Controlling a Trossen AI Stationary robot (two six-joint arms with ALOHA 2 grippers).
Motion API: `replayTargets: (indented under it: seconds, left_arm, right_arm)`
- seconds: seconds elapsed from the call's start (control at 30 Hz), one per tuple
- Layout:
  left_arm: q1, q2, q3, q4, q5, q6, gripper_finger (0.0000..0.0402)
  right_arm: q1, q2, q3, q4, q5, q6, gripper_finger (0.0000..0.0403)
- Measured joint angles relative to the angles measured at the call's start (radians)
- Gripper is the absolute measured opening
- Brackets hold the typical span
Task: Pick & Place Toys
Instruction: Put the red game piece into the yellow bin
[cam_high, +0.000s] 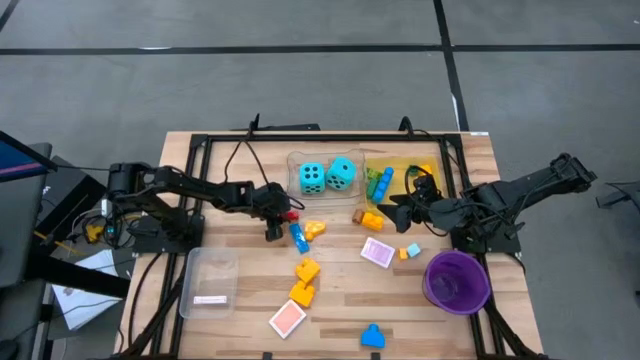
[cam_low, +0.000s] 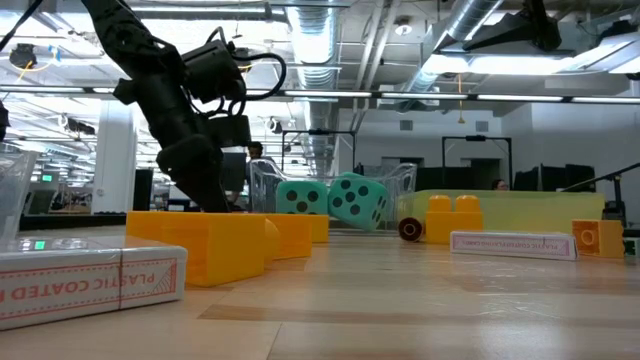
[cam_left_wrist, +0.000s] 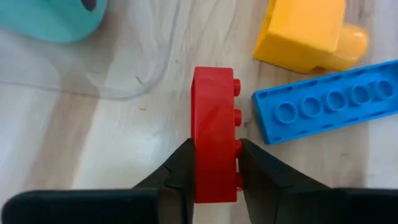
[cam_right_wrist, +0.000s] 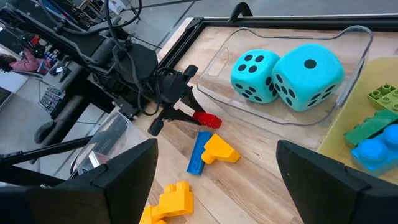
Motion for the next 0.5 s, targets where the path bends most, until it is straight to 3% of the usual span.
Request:
replayTargets:
  seconds: [0.5]
  left_arm:
    - [-0.043,-0.063,0.0,-0.004,0.027,-0.085,0.0086]
  right_arm:
    - [0.0,0.0,0.0,0.0,0.0,-0.003,0.0319]
